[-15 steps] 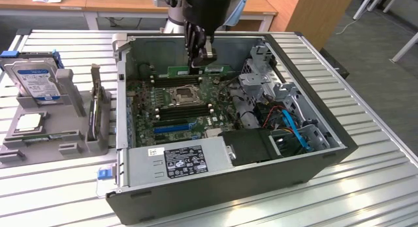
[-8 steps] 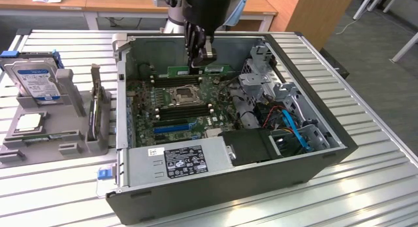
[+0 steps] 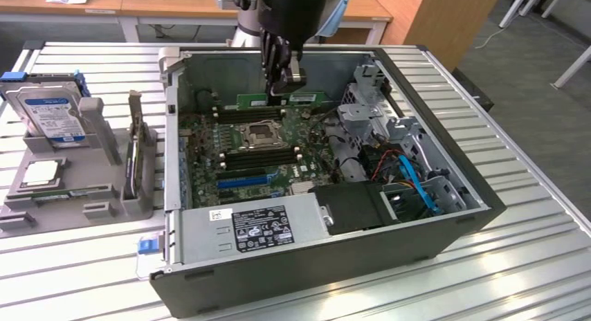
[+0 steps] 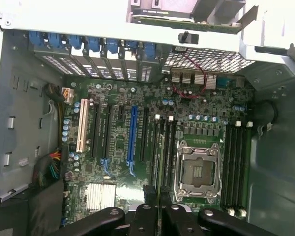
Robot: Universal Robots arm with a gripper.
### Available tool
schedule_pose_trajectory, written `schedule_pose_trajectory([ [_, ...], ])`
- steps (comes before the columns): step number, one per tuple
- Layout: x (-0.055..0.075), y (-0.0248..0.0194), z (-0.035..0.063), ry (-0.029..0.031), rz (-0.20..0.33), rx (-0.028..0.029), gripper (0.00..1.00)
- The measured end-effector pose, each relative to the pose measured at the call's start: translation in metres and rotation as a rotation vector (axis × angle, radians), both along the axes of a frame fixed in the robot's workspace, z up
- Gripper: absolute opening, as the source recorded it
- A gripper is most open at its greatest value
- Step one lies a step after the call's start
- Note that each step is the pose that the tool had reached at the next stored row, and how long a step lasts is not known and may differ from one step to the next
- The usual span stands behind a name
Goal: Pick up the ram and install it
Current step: 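Insert the ram into the slot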
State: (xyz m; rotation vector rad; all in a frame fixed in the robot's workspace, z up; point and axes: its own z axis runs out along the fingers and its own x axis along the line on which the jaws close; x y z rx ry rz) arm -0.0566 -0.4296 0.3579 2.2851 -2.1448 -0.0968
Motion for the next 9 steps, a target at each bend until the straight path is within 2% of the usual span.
schedule_pose_trajectory([
  [3,0.000,0.0000,-0.0053,0.0001,0.000,-0.0030,0.14],
  [9,0.000,0.0000,-0.0163,0.0001,0.000,-0.0031,0.14],
])
